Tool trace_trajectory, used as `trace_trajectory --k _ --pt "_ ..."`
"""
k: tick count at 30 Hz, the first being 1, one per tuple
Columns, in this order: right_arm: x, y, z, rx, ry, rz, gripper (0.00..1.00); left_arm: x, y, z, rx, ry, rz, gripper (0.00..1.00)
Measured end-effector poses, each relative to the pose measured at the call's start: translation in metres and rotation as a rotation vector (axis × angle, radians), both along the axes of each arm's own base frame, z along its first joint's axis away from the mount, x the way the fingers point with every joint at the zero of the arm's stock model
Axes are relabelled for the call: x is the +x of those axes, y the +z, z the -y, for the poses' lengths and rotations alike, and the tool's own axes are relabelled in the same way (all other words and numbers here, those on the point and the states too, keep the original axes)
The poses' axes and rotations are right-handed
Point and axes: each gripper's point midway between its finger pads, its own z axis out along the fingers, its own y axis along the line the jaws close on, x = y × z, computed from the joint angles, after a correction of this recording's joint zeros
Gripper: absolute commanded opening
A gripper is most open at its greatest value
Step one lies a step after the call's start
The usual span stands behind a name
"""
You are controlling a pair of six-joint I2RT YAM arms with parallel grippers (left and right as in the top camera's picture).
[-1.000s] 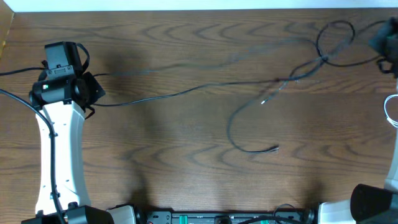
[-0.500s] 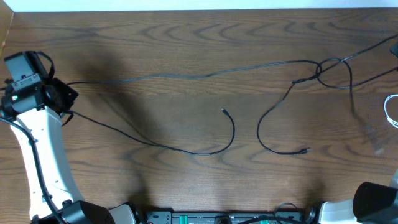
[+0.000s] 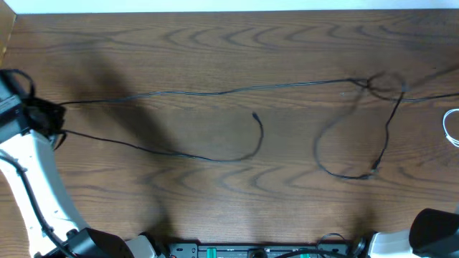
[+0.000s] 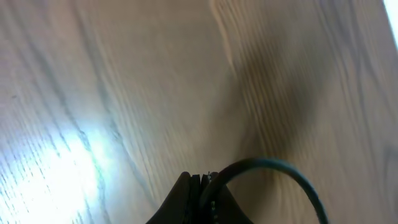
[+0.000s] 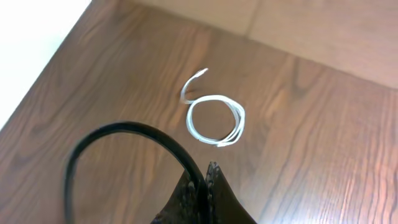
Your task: Untangle cables
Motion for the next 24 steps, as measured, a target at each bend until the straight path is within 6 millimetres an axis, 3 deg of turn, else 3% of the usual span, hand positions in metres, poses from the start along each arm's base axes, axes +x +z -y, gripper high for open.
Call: trace_trajectory --k 5,8,12,18,24 --pt "-0.014 -0.001 0.019 0.030 -0.090 0.038 0.01 -0.013 0.002 -0.023 -0.051 0.140 0.067 0.08" --pt "-0.016 -0.003 0.023 0.052 -0.107 0.056 0.01 -0.011 0.008 -0.034 -0.086 0.180 0.149 0.07" --pt "-0.002 -0.002 0.017 0.099 -0.050 0.113 0.01 -0.003 0.014 -0.034 -0.139 0.174 0.230 0.07" --pt "0.035 0.000 -0.020 0.188 0.170 0.179 0.01 0.027 0.018 0.000 -0.192 0.026 0.269 0.07" --pt "0.075 0.010 -0.075 0.194 0.469 0.203 0.01 0.071 0.029 0.064 -0.177 -0.300 0.302 0.07"
